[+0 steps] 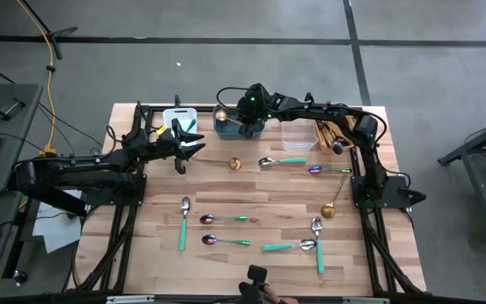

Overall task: Sort silverware by color (type)
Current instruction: Put the gold spoon into the blue bin

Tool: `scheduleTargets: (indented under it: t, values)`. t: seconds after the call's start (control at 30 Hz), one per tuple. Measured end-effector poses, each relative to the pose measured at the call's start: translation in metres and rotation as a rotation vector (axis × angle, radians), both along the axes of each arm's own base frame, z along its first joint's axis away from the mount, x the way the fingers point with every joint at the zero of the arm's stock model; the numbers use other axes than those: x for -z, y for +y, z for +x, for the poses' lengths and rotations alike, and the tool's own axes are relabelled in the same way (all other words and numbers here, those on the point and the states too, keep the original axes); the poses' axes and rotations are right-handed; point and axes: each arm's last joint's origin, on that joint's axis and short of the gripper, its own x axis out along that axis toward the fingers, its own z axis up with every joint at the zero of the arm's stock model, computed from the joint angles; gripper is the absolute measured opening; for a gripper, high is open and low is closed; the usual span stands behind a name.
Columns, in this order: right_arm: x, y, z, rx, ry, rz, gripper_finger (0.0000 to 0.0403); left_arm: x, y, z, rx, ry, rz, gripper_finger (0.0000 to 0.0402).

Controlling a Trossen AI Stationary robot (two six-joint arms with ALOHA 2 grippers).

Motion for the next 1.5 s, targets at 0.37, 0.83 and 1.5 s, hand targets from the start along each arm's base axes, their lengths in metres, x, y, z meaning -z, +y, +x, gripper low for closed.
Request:
scheduleTargets:
  t: [0.37, 0.83, 1.5]
  values:
    - [-0.030, 0.008, -0.014, -0.009, 0.055, 0.000, 0.0135, 0.000, 0.000, 0.000, 0.000, 0.002, 0.000, 0.0133]
    - [-0.022, 0.074, -0.040, -0.221, 0.199, 0.246, 0.0136, 0.005, 0.000, 0.000, 0.000, 0.046, -0.019, 0.0133]
    - [-0.060, 0.187, -0.152, -0.067, -0.310, 0.069, 0.0136, -0.003, 0.019, 0.049, -0.036, 0.528, -0.174, 0.0133]
